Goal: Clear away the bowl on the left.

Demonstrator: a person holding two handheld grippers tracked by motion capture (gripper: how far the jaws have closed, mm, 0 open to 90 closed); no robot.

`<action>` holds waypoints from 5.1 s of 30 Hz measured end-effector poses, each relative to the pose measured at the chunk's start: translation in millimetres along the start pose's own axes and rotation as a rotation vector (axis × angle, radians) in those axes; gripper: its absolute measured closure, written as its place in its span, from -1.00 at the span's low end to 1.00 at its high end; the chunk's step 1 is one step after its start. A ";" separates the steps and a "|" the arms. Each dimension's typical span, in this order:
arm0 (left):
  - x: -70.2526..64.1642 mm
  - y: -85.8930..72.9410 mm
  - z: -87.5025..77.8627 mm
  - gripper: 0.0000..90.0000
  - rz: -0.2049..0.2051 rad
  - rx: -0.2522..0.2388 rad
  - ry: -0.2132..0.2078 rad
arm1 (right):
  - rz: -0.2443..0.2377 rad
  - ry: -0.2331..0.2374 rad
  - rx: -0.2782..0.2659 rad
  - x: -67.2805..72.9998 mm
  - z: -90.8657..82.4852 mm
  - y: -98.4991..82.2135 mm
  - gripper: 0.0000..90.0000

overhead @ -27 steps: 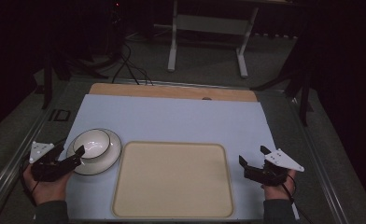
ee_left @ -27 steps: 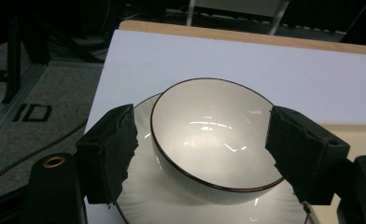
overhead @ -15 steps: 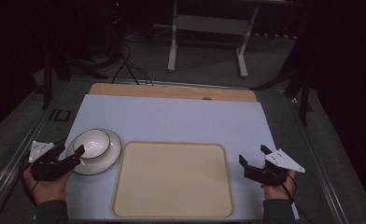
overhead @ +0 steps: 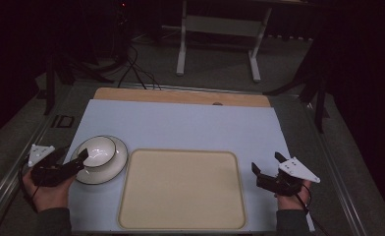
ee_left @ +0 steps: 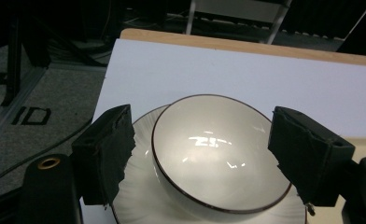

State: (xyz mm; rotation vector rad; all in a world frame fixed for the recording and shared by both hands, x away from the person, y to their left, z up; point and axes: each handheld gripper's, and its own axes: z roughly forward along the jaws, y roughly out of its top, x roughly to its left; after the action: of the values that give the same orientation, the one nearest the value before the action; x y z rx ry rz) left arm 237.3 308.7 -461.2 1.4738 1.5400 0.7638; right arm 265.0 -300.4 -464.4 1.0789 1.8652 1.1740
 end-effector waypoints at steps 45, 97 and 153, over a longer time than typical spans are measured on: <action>17.5 -3.7 38.6 -0.41 -0.034 0.131 0.012 | 0.002 0.006 -0.046 1.3 -0.9 1.0 -0.76; 29.0 -14.6 77.8 0.38 -0.213 0.380 -0.040 | -0.013 0.030 -0.062 2.7 -1.2 2.1 -0.75; 30.5 -9.8 67.0 0.77 -0.335 0.322 -0.141 | -0.017 0.035 -0.065 1.7 -2.1 2.6 -0.75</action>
State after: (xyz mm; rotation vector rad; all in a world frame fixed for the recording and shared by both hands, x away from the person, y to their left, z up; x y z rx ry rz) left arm 293.6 329.2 -505.1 1.4063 1.7978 0.2179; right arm 263.3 -298.9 -461.4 1.0108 1.8463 1.2426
